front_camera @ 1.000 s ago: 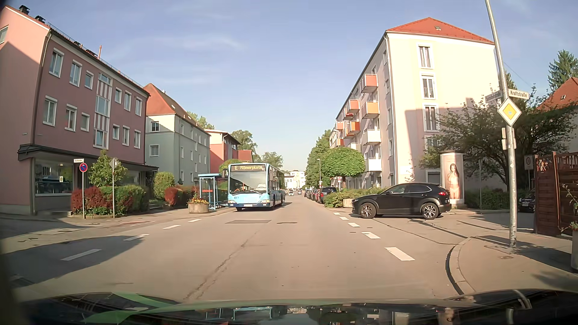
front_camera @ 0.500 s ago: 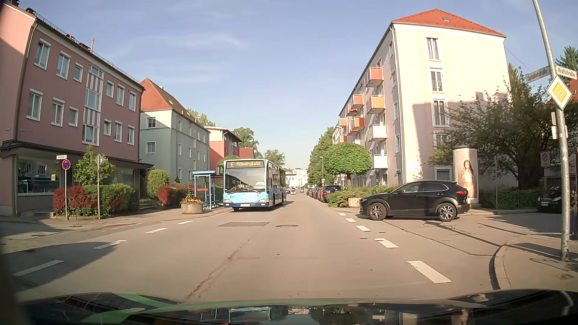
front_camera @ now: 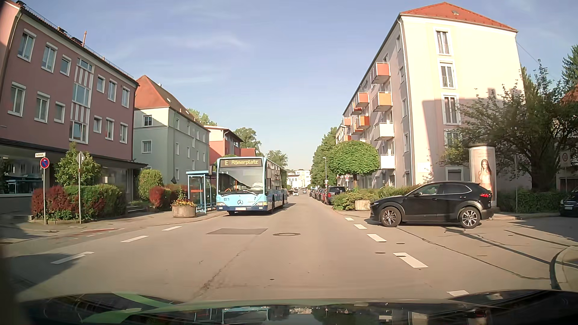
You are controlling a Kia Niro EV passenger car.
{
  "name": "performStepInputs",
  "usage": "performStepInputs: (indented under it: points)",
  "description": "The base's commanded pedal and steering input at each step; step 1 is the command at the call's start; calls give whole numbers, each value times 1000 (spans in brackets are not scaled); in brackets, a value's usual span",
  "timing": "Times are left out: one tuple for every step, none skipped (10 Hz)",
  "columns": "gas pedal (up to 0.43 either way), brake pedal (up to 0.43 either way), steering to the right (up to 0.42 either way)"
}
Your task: Follow the waypoints while adhering to traffic rules and regulations
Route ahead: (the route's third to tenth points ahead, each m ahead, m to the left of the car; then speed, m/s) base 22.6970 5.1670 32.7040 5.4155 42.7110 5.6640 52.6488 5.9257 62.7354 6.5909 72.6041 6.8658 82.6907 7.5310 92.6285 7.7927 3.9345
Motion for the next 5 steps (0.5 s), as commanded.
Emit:
performStepInputs:
  points:
    - [118,0,-14]
    - [118,0,-13]
    - [118,0,-13]
    - [118,0,-11]
    - [118,0,-11]
